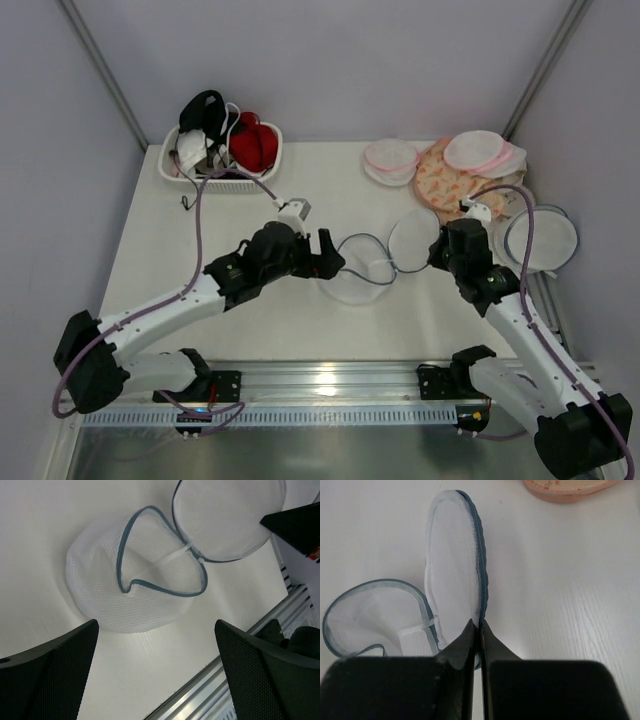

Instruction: Unzip the laundry bag and remove the bra

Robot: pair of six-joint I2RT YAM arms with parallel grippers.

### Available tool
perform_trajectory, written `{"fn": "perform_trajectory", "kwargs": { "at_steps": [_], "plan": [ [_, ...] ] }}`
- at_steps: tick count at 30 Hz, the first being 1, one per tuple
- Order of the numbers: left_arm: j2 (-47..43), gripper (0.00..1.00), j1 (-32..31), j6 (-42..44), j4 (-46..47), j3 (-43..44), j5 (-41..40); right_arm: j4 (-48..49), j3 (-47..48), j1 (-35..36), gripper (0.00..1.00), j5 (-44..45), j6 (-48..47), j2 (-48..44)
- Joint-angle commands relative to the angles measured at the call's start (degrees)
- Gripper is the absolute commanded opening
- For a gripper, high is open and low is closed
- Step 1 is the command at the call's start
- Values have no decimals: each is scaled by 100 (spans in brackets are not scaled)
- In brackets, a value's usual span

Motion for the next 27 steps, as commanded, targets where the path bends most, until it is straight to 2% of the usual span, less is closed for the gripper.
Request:
{"fn": "perform_trajectory", "kwargs": {
  "at_steps": [1, 2, 4, 5, 7, 8, 11, 15, 18, 23, 27],
  "plan": [
    [-812, 99, -21, -254, -575, 155, -350, -523, 482, 829, 4, 929, -570, -61],
    [-989, 99, -21, -333, -672, 138, -448, -628, 718, 1484, 4, 1532, -588, 96],
    [-1515, 99, -21, -377, -961, 77, -763, -813, 965, 2155, 4, 1958, -667, 395],
    [-1666, 100, -21, -421, -1068, 59, -861, -874, 1219, 2829, 4, 2404, -702, 805],
    [-1948, 99, -21, -447, -1444, 50, -1072, -1033, 1492, 3430, 4, 2811, -843, 1325],
    [-2236, 99, -21, -482, -1568, 50, -1247, -1059, 1720, 3955, 4, 3221, -878, 1859],
    [-2755, 99, -21, -562, -2068, 58, -1616, -1077, 2159, 4495, 3, 3524, -948, 2609],
    [-3388, 99, -21, -746, -2632, 67, -2108, -595, 2521, 5495, 4, 3979, -1334, 3829],
    [-3854, 99, -21, -851, -3010, 50, -2469, -42, 2645, 6111, 4, 4131, -1677, 4358],
    [-4260, 99, -21, -975, -3511, 137, -2857, 846, 2478, 6676, 4, 3718, -1844, 4387],
    [-4419, 99, -21, -1019, -3793, 243, -3138, 1181, 2417, 7106, 4, 3568, -2116, 4299]
  ]
}}
